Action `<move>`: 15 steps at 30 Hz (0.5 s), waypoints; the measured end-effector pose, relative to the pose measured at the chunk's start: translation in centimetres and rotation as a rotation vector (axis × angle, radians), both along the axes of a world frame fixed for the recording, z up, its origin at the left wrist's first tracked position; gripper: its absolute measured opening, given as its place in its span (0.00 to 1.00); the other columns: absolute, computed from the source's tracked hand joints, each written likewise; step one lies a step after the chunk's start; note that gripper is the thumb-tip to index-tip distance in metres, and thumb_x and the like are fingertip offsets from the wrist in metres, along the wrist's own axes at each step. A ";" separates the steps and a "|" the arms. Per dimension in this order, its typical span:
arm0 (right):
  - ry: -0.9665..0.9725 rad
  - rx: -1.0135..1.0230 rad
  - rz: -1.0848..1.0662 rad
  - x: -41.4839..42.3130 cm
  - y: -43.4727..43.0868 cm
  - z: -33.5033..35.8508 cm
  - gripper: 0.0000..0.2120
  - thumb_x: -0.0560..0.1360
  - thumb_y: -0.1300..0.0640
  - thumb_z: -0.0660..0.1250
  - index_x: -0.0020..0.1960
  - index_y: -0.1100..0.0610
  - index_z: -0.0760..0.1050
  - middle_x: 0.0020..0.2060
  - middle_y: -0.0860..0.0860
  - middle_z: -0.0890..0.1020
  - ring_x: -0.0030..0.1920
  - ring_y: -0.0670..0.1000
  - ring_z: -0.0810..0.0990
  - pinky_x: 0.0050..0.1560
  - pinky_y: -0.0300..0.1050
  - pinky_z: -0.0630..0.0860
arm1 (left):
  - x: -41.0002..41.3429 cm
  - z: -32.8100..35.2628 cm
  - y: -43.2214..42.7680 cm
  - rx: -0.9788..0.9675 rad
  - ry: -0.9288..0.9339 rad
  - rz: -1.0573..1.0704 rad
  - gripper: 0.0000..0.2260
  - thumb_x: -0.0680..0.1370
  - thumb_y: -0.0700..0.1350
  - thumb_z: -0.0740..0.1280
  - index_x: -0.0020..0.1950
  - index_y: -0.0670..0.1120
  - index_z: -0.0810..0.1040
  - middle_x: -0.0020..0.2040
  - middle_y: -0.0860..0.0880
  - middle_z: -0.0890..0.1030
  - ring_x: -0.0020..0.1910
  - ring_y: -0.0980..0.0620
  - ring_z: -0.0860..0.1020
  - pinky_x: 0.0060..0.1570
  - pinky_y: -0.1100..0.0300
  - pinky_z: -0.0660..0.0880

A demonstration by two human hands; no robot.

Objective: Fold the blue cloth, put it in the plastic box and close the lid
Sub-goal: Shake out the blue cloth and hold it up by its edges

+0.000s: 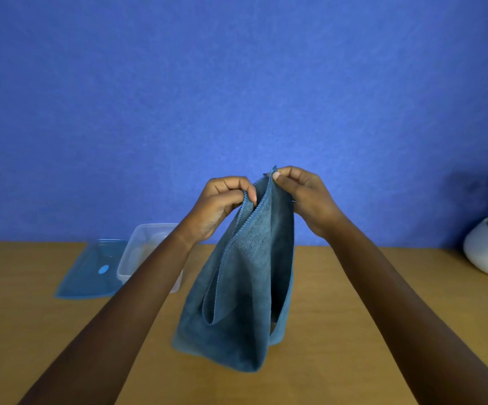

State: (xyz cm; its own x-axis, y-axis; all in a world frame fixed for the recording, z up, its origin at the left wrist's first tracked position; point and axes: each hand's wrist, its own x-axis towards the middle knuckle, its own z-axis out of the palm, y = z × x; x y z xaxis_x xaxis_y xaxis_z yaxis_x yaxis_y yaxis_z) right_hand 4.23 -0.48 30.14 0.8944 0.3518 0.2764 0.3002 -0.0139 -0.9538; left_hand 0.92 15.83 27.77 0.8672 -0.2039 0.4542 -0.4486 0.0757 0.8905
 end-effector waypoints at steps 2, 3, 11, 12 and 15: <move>0.029 0.020 -0.011 0.0 -0.2 0.0 0.09 0.78 0.60 0.61 0.40 0.55 0.75 0.35 0.49 0.78 0.36 0.45 0.77 0.38 0.37 0.75 | -0.1 0.0 -0.1 -0.001 0.000 0.009 0.18 0.68 0.32 0.56 0.30 0.49 0.81 0.28 0.55 0.80 0.29 0.60 0.75 0.34 0.72 0.73; 0.041 0.028 -0.010 0.1 -0.3 0.0 0.08 0.78 0.60 0.62 0.41 0.55 0.76 0.36 0.49 0.79 0.37 0.45 0.78 0.39 0.37 0.76 | -0.1 0.0 -0.1 -0.002 0.001 0.010 0.18 0.68 0.32 0.56 0.30 0.49 0.81 0.28 0.55 0.80 0.29 0.60 0.75 0.34 0.72 0.73; 0.026 -0.141 0.021 0.4 -1.1 0.3 0.09 0.78 0.58 0.62 0.43 0.58 0.79 0.39 0.50 0.82 0.40 0.45 0.80 0.42 0.37 0.78 | -0.7 0.1 -0.4 0.044 -0.031 0.087 0.17 0.67 0.32 0.56 0.30 0.49 0.80 0.30 0.53 0.79 0.32 0.52 0.73 0.37 0.66 0.69; -0.020 -0.161 -0.012 0.4 -1.0 0.4 0.09 0.78 0.58 0.62 0.43 0.59 0.79 0.38 0.50 0.81 0.39 0.45 0.79 0.42 0.37 0.77 | -0.8 0.0 -0.5 0.060 -0.046 0.113 0.16 0.67 0.33 0.56 0.31 0.47 0.79 0.30 0.53 0.79 0.33 0.50 0.73 0.38 0.65 0.68; -0.121 -0.155 -0.113 0.2 -0.8 0.7 0.11 0.78 0.58 0.63 0.37 0.55 0.77 0.33 0.47 0.78 0.34 0.41 0.76 0.37 0.33 0.74 | -1.2 -0.2 -0.8 0.104 -0.114 0.167 0.14 0.68 0.33 0.55 0.38 0.47 0.78 0.35 0.55 0.80 0.40 0.51 0.74 0.45 0.63 0.69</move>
State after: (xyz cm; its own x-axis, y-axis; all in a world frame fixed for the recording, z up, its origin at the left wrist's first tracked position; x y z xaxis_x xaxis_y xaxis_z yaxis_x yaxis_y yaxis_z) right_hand 4.46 -1.24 30.88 0.8941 0.2982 0.3342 0.4004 -0.1977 -0.8947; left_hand -0.30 15.00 27.52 0.8369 -0.1126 0.5356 -0.5457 -0.0976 0.8323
